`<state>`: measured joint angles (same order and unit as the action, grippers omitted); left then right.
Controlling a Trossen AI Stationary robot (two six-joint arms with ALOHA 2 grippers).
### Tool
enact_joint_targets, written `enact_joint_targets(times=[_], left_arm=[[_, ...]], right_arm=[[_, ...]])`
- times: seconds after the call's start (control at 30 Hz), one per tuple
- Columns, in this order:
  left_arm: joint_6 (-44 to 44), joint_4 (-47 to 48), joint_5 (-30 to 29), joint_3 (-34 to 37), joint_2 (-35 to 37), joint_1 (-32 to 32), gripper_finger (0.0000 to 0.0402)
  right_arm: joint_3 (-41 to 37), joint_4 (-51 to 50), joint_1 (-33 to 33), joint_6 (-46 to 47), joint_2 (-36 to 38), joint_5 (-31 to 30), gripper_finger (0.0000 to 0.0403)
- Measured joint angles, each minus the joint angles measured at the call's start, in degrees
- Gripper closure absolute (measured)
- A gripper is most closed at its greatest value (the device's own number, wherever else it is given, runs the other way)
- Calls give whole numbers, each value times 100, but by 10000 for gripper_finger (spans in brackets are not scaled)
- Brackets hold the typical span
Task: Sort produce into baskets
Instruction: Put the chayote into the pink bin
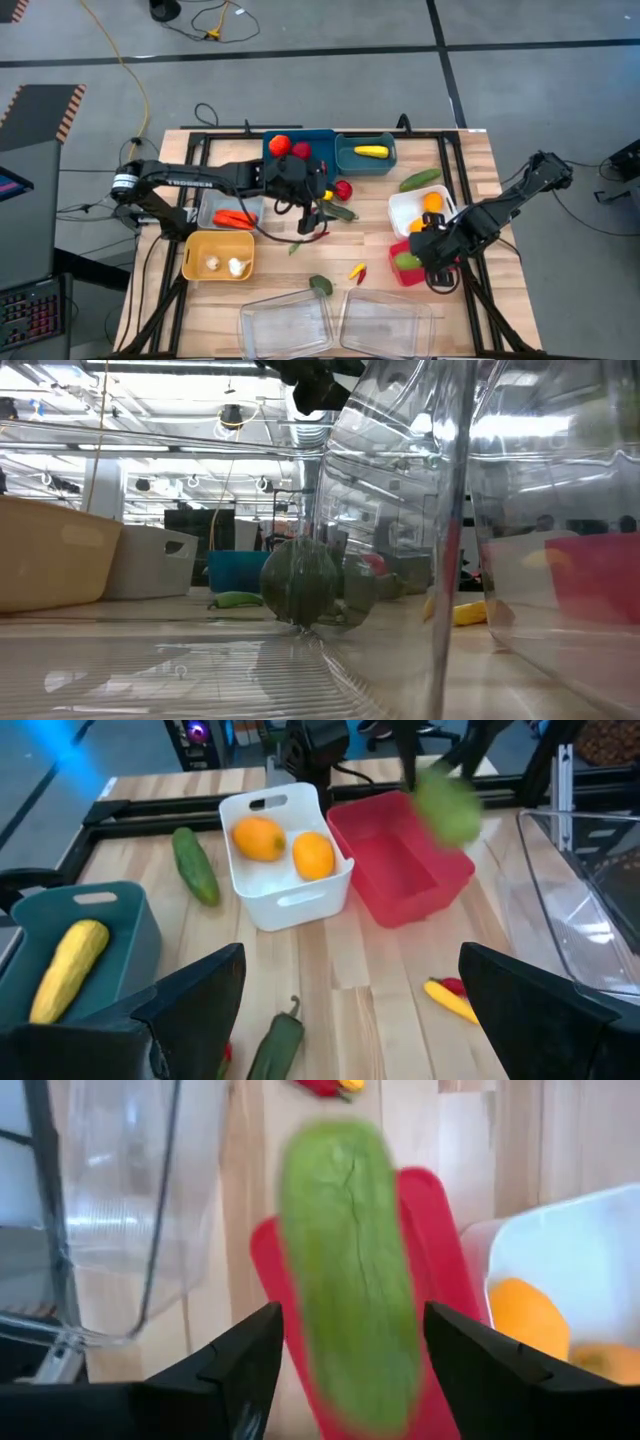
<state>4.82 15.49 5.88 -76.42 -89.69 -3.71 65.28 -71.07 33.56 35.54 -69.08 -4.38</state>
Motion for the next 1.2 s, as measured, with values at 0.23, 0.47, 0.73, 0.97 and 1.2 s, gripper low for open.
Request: enact_joint_targets(times=[0.23, 0.47, 0.73, 0.97, 1.2], left_arm=[[-4, 12, -58, 0, -53, 31, 48], [-9, -2, -56, 0, -48, 44, 48], [-13, 4, -56, 0, -48, 44, 48], [-7, 4, -56, 0, -46, 44, 48], [2, 4, -54, 0, -48, 44, 48]], right_arm=[[0, -649, 0, 1, 0, -4, 126], [0, -391, 0, 1, 0, -11, 126], [0, 94, -148, -76, 0, -24, 126], [0, -36, -1181, -1551, 0, -29, 126], [0, -702, -3097, -3392, 17, -436, 126]])
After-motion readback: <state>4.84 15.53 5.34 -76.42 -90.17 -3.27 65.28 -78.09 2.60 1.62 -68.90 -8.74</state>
